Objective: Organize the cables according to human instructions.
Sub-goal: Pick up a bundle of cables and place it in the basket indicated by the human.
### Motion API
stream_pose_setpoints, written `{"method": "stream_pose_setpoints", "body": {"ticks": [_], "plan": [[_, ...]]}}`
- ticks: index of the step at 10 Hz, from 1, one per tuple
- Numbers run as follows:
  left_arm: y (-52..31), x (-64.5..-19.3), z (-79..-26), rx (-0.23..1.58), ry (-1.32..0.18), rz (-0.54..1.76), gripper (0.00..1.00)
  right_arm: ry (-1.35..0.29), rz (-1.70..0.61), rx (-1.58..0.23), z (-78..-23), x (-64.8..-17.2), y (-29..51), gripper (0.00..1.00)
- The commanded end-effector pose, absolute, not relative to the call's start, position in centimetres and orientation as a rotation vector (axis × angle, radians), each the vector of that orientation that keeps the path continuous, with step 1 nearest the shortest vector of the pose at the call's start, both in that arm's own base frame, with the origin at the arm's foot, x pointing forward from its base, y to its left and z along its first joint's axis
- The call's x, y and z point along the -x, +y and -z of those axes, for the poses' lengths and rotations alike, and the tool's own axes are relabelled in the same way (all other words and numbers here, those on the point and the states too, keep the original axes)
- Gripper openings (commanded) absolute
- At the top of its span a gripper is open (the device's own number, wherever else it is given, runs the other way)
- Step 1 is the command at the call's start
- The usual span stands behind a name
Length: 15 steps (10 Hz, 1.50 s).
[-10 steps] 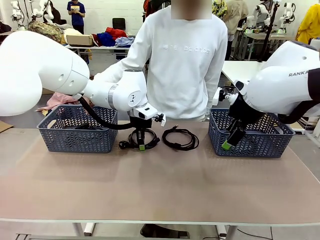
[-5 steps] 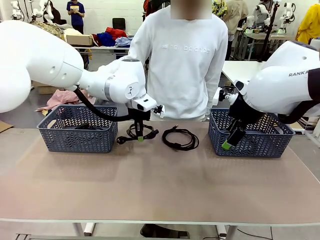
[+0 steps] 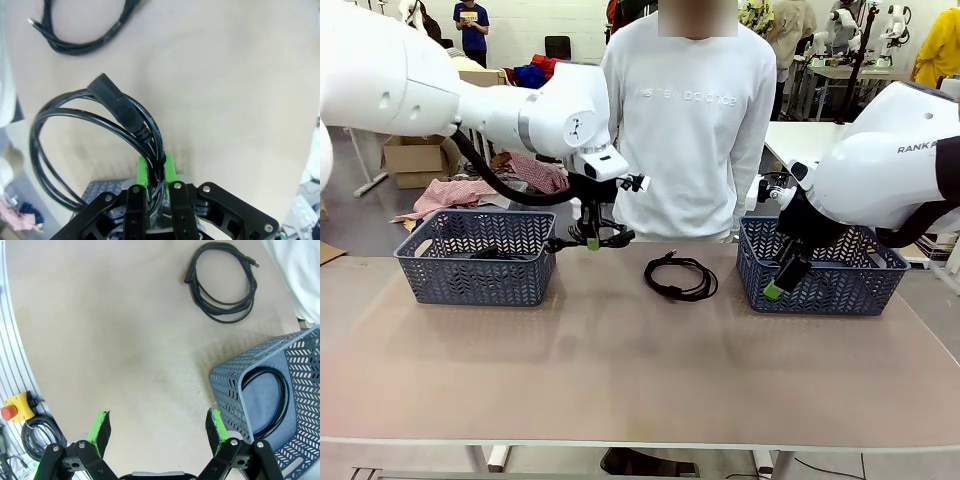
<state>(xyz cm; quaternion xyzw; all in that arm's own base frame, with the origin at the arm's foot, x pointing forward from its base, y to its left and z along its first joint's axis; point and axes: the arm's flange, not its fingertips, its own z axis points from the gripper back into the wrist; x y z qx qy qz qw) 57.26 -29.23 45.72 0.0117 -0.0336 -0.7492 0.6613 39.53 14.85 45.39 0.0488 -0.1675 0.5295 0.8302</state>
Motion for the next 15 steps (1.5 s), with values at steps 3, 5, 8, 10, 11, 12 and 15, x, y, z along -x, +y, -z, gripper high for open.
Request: {"method": "stream_pose_setpoints", "body": {"ticks": [3, 5, 8, 10, 11, 12, 15], "plan": [[-26.3, -56.6, -50.4, -0.057, -0.125, 1.715, 0.00, -0.361, -1.116, -0.100, -45.5, -39.5, 14.9, 1.00], [-24.7, -56.3, -51.5, -0.083, -0.109, 1.756, 0.00, -0.361, -1.116, -0.100, -45.5, -39.5, 14.9, 1.00], [-20.1, -55.6, -52.2, -0.055, -0.119, 1.811, 0.00, -0.361, -1.116, -0.100, -45.5, -39.5, 14.9, 1.00], [-16.4, -55.2, -51.5, -0.041, -0.133, 1.812, 0.00, -0.361, -1.116, -0.100, -45.5, -39.5, 14.9, 1.00], [-14.7, -55.0, -51.1, -0.049, -0.145, 1.791, 0.00, -0.361, -1.116, -0.100, -45.5, -39.5, 14.9, 1.00], [-12.9, -54.8, -50.6, -0.066, -0.152, 1.762, 0.00, -0.361, -1.116, -0.100, -45.5, -39.5, 14.9, 1.00], [-8.9, -54.8, -49.1, -0.078, -0.182, 1.727, 0.00, -0.361, -1.116, -0.100, -45.5, -39.5, 14.9, 1.00]]}}
